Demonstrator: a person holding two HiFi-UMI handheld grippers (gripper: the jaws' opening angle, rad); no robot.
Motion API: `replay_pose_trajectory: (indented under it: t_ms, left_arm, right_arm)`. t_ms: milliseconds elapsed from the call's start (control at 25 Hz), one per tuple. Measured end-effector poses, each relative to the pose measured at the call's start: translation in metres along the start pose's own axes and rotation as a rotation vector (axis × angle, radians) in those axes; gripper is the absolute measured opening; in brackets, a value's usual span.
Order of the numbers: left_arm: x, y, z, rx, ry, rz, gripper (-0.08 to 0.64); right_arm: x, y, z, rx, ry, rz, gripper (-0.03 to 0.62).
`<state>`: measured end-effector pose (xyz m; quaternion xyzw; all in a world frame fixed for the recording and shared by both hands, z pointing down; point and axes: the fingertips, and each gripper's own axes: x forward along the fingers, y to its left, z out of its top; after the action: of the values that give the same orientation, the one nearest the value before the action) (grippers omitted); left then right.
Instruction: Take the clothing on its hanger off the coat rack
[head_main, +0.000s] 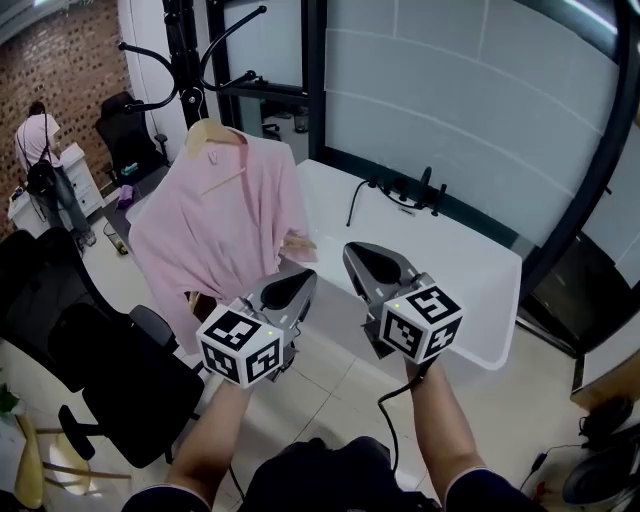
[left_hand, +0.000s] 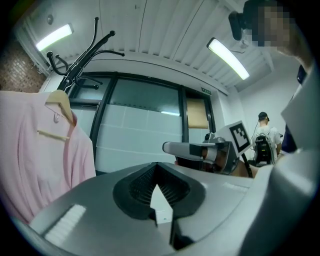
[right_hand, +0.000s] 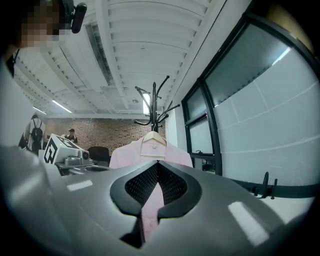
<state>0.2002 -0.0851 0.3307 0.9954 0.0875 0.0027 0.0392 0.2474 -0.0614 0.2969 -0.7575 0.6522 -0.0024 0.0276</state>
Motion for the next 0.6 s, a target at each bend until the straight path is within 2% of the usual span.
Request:
replay_pose_trajectory:
  t_ms: [160,280,600]
  left_arm:
    - [0.019,0.02,0.004,0.003,-0.006,0.043,0.009]
    - [0.032,0.041,0.008,0.007,-0.015,0.103,0.009]
    - [0.06,0.103,0.026,0.007,-0.077,0.354,0.009]
  right_arm:
    - [0.026,-0.02,0.005,-0.002,-0.011,0.05,0.002]
    - [0.05,-0.036,0.01,-0.005,-0.023,0.107,0.002]
    - [0.123,-0.068,0.01,-0.036,0.001,0.329,0.002]
